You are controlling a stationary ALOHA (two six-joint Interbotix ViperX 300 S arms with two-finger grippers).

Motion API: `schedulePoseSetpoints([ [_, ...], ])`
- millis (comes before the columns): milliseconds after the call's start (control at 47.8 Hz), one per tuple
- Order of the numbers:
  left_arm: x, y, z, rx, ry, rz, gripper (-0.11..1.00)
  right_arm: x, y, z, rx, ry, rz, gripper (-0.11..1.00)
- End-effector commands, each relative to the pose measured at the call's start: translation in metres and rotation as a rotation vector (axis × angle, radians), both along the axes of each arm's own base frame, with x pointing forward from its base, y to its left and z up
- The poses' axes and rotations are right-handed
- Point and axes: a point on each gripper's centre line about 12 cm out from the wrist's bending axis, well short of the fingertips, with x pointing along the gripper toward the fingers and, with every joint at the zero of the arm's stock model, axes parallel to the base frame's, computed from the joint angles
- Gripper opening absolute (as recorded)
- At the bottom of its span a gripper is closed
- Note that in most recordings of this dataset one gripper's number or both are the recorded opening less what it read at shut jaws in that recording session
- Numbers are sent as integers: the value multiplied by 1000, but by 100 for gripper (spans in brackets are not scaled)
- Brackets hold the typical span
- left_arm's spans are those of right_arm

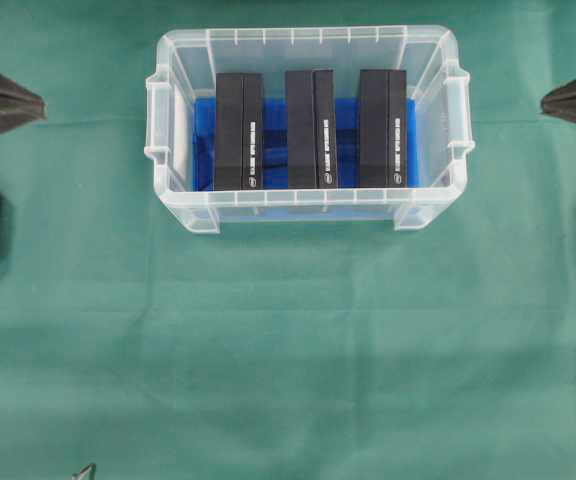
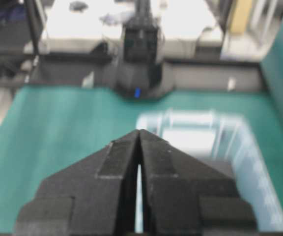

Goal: Take the box out of the case with both arms.
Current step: 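Raise both grippers from the sides toward the clear case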

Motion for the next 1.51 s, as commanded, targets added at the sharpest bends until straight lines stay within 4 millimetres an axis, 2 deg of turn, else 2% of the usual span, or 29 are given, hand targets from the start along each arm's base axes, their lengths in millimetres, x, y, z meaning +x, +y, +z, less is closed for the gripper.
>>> schedulePoseSetpoints([
  [0,1,-1,1,-42,106,1,1,-2,0,6,28,66,-10,1],
  [188,-4,-4,-14,-128,455,28,1,-7,-1,-11,53,383,-32,1],
  [461,-20,-10,-26,-133,896,50,1,-19,-2,-43,51,929,-59,1],
  [586,-26,-10,-29,-132,1061,73,1,-23,-2,-49,50,1065,-64,1],
  [691,-24,-10,-31,-128,1114,79,1,-22,-2,-50,54,1074,-69,1],
  [880,-20,-11,-30,-146,1082,86,1,-19,-2,-49,103,1049,-115,1],
  [963,-18,-11,-29,-206,1073,125,1,-20,-2,-49,159,1049,-172,1],
  [1068,-17,-11,-30,-349,1068,223,1,-19,-2,-49,286,1039,-304,1],
  [1361,-19,-5,-31,-1014,948,727,1,-18,-10,-50,709,926,-794,1],
  [1487,-20,-5,-31,-1095,927,784,1,-15,-10,-52,878,878,-967,1],
])
